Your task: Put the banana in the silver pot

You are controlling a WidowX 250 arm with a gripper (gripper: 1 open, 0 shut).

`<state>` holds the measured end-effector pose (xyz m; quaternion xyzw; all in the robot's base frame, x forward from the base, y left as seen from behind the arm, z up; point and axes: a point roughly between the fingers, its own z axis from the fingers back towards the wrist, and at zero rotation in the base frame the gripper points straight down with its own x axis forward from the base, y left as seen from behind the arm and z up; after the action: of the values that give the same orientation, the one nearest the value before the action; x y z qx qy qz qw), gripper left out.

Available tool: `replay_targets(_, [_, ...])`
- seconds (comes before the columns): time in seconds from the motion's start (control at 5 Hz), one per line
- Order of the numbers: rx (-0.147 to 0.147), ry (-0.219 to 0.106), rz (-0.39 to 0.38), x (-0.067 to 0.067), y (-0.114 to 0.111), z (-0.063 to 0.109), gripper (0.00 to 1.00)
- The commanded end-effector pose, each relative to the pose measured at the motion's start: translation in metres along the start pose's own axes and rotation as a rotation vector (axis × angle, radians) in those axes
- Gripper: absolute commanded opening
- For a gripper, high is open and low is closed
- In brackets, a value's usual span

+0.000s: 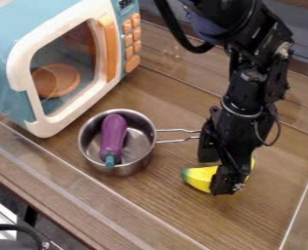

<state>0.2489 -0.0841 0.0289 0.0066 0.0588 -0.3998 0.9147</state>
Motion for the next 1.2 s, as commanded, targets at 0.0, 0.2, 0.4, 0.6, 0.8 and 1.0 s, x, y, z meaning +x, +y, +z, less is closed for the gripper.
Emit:
replay_targets(0.0, [0.009,-0.024,0.005,0.0024,0.0021,0.0045,1.0])
replay_targets(0.2, [0.006,-0.025,0.007,0.0033,0.0028,0.0024,1.0])
replay_targets(0.4, [0.004,-0.026,0.007,0.0042,0.0034,0.0,1.0])
replay_targets(0.6, [0.002,-0.027,0.007,0.0052,0.0041,-0.0025,1.0])
replay_targets(0.8, [0.0,-0.029,0.009,0.0057,0.0045,-0.003,1.0])
replay_targets(1.0, [-0.002,-0.031,0.011,0.0063,0.005,-0.0034,1.0])
